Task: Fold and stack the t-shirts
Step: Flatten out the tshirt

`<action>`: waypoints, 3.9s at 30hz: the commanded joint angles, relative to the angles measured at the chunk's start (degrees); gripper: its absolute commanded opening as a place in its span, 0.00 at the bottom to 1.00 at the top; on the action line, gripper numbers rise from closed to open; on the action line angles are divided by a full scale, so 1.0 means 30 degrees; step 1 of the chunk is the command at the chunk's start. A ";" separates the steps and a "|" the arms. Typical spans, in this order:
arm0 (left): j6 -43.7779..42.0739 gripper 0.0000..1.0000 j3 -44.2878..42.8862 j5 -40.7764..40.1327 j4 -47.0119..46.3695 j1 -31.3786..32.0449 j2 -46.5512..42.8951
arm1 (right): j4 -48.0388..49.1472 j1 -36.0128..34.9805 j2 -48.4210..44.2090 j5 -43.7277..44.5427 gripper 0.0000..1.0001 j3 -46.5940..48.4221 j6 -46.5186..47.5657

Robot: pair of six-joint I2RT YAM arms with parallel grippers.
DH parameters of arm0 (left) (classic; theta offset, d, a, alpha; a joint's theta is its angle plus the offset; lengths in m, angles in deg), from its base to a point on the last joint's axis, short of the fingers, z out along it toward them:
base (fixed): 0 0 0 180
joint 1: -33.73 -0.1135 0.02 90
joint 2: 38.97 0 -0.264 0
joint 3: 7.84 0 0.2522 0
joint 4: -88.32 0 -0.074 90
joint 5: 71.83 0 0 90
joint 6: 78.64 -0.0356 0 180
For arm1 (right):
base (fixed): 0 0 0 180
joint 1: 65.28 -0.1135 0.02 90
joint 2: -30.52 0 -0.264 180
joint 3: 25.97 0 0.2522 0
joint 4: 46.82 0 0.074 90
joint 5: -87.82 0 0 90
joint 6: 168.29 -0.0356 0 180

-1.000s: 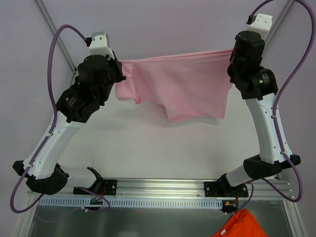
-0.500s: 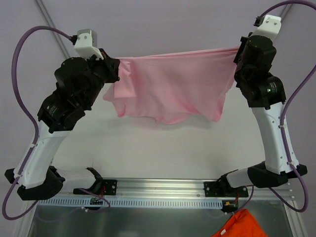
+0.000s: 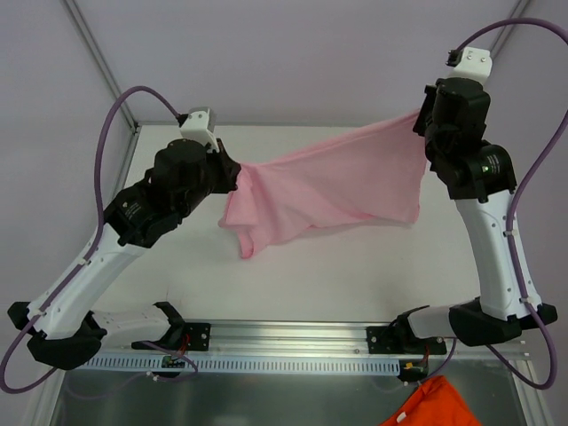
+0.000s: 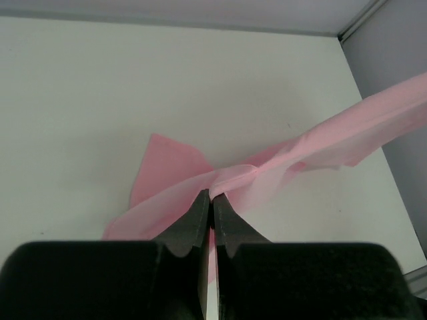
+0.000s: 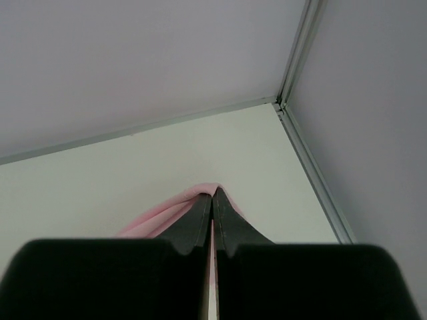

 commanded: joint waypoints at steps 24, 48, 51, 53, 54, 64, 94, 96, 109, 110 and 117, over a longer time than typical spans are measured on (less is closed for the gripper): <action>-0.5058 0.00 -1.1516 -0.3616 -0.2744 -0.1199 1.1892 | 0.1358 0.0493 0.6340 -0.1195 0.01 0.3081 0.1306; -0.8042 0.00 -0.9878 -0.4963 -0.5380 0.3451 0.5278 | 0.2561 0.0261 -0.1883 -0.0256 0.01 -0.0133 0.3210; -0.9213 0.00 -0.9847 -0.5607 -0.6082 0.4567 0.4486 | 0.2531 0.0055 -0.3348 -0.0284 0.01 -0.1097 0.3473; -1.0351 0.00 -0.9819 -0.6307 -0.6811 0.5826 0.4161 | 0.2881 -0.0150 -0.4168 -0.0255 0.01 -0.1773 0.3766; -1.0794 0.00 -0.9789 -0.6573 -0.7077 0.6295 0.3928 | 0.3086 -0.0238 -0.5071 -0.0429 0.01 -0.2502 0.3796; -1.6013 0.00 -1.0111 -0.9182 -1.0625 1.2711 0.3574 | 0.2448 -0.0210 -0.8475 -0.1544 0.01 -0.2978 0.3563; -0.3387 0.00 -1.4687 -0.1012 -0.1898 -0.1696 1.2523 | 0.4670 0.0025 0.2087 -0.3448 0.01 -0.2873 0.0252; -0.3299 0.00 -1.6957 -0.0573 -0.0991 -0.2019 1.4431 | 0.4583 0.0054 0.2943 -0.3216 0.01 -0.1695 0.0455; -0.5369 0.00 -1.1930 -0.2612 -0.3358 0.0811 0.8880 | 0.4263 -0.0647 -0.0471 -0.3213 0.01 -0.2034 0.2125; -0.5929 0.00 -1.1609 -0.3229 -0.3591 0.1430 0.8470 | 0.4202 -0.0765 -0.1003 -0.3214 0.01 -0.2359 0.2243; -0.8128 0.00 -0.7452 -0.7390 -0.5290 0.6351 0.3436 | 0.2183 -0.1439 -0.5803 -0.3128 0.01 -0.4263 0.3620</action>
